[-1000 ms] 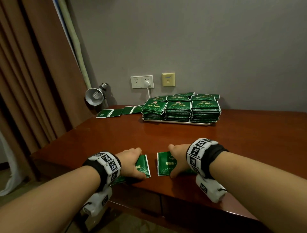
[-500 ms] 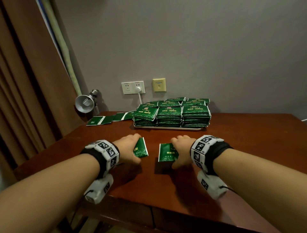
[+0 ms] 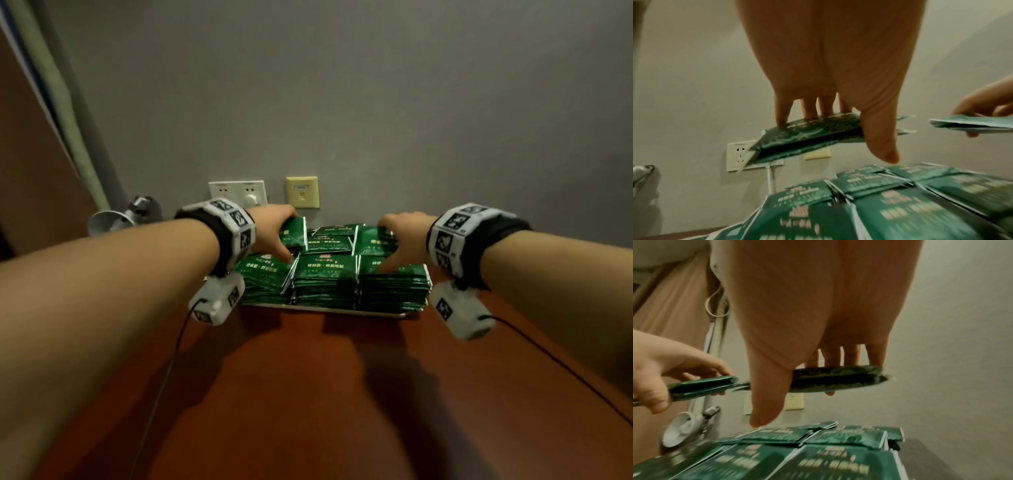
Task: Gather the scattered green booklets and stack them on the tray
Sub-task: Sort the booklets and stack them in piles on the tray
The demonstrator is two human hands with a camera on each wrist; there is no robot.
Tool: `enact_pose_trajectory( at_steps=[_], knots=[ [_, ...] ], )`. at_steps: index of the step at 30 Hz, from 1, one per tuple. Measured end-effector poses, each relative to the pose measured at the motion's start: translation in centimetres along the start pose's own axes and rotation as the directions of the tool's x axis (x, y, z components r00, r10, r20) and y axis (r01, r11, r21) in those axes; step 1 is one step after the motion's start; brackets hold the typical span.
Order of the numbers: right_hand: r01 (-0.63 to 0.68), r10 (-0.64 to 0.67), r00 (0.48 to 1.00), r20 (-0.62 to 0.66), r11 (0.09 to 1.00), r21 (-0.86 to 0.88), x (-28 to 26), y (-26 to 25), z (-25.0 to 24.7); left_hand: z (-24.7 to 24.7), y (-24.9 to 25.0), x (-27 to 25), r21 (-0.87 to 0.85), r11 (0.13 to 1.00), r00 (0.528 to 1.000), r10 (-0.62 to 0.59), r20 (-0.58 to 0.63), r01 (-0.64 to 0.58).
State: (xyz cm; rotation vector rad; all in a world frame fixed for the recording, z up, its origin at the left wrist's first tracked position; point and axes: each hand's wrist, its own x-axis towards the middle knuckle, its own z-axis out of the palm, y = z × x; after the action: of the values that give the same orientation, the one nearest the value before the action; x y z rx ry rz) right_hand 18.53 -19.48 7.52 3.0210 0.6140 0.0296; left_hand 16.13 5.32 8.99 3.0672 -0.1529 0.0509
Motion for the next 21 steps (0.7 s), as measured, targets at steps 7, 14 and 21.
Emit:
enact_pose_trajectory(
  at_steps=[7, 14, 21],
  knots=[
    [-0.071, 0.072, 0.996, 0.047, 0.997, -0.025, 9.6, 4.4, -0.9, -0.3, -4.6, 11.1, 0.07, 0.994, 0.994, -0.091, 0.055, 0.087],
    [-0.076, 0.083, 0.989, 0.124, 0.995, -0.063, 16.1, 7.1, 0.5, 1.9, -7.0, 18.7, 0.066, 0.991, 0.988, -0.125, 0.095, 0.119],
    [-0.102, 0.113, 0.972, 0.207, 0.993, -0.061, 19.3, 8.4, 2.6, 3.3, -8.0, 23.0, 0.083, 0.989, 0.983, -0.13, 0.128, 0.12]
  ],
)
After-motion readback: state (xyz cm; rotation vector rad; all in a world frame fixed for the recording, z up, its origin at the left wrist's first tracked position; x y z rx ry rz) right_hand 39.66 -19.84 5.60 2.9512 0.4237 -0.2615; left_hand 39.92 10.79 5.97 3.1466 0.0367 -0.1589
